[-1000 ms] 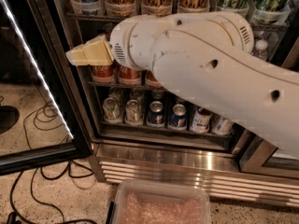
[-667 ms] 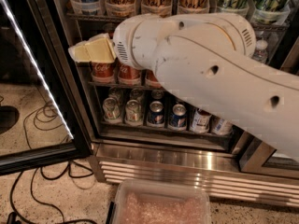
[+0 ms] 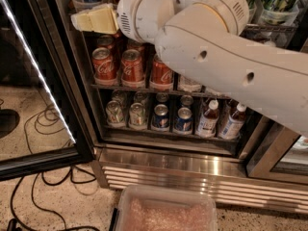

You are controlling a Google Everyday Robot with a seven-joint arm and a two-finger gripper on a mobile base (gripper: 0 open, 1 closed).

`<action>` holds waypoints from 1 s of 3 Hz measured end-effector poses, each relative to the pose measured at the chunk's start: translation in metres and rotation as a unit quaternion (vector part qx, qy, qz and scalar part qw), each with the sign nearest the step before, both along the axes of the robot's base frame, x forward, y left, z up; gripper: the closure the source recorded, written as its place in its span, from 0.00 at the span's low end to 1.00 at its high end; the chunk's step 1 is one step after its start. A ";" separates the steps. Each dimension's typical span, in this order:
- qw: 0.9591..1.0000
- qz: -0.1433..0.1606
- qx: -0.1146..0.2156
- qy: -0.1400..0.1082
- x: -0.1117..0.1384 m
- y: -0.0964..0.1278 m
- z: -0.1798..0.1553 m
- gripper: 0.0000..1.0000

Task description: Pick redbull can from top shelf of fridge

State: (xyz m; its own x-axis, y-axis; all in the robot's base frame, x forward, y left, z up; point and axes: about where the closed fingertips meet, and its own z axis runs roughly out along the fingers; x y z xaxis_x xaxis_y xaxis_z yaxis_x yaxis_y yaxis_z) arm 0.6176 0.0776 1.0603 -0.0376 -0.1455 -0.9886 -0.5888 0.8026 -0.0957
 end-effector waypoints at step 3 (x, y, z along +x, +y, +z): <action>1.000 -0.001 0.024 0.012 -0.055 0.008 0.012 0.00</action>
Offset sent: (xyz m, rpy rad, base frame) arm -0.0525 0.0131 -0.0099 0.0667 0.0553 -0.0622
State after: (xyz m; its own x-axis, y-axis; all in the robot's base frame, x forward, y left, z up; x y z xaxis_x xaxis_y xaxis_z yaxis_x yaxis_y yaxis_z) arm 0.5625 0.0855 1.0724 -0.0608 -0.0985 -0.9933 -0.5890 0.8069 -0.0440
